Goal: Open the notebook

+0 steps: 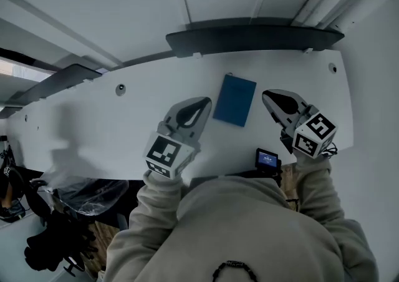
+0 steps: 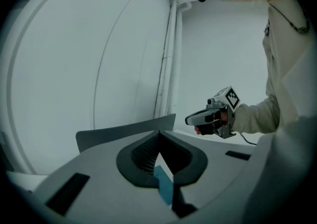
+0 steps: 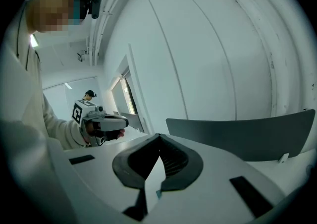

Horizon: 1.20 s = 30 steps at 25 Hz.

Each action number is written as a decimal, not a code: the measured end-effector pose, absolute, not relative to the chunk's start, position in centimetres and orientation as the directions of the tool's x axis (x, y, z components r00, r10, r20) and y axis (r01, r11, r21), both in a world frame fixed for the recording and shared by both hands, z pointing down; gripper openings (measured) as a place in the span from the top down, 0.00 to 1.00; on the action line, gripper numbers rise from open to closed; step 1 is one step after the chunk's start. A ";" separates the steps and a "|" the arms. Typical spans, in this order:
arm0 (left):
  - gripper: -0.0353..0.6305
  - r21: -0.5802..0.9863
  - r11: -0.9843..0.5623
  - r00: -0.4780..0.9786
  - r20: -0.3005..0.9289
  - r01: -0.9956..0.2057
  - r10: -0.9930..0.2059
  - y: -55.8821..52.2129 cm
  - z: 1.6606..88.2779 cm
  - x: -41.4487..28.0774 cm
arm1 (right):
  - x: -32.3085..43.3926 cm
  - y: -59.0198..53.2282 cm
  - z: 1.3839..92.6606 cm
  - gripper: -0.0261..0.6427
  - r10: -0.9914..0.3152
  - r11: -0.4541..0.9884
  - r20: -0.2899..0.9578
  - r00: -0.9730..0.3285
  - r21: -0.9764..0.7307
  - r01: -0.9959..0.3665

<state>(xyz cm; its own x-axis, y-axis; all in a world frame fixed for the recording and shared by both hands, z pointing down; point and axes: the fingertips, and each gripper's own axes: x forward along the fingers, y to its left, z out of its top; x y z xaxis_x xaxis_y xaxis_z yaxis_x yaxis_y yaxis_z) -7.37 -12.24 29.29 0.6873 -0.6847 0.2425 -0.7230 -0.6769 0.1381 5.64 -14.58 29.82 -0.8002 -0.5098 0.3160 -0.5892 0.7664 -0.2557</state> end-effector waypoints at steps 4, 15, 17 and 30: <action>0.95 0.179 -0.677 0.699 0.236 -0.714 -0.675 -12.7 29.6 -7.1 | 5.8 -14.9 30.9 0.93 -0.502 0.767 0.328 -0.800 -0.260 -0.587; 0.95 0.228 -0.669 0.705 0.293 -0.707 -0.645 -13.8 33.1 -5.6 | 6.8 -15.8 34.1 0.93 -0.507 0.735 0.343 -0.791 -0.306 -0.604; 0.95 0.235 -0.674 0.712 0.299 -0.700 -0.635 -13.8 33.6 -5.0 | 7.1 -16.0 34.6 0.93 -0.510 0.728 0.346 -0.788 -0.314 -0.609; 0.95 0.256 -0.676 0.722 0.299 -0.691 -0.624 -14.0 34.6 -3.9 | 7.3 -15.8 36.4 0.93 -0.498 0.722 0.351 -0.793 -0.340 -0.603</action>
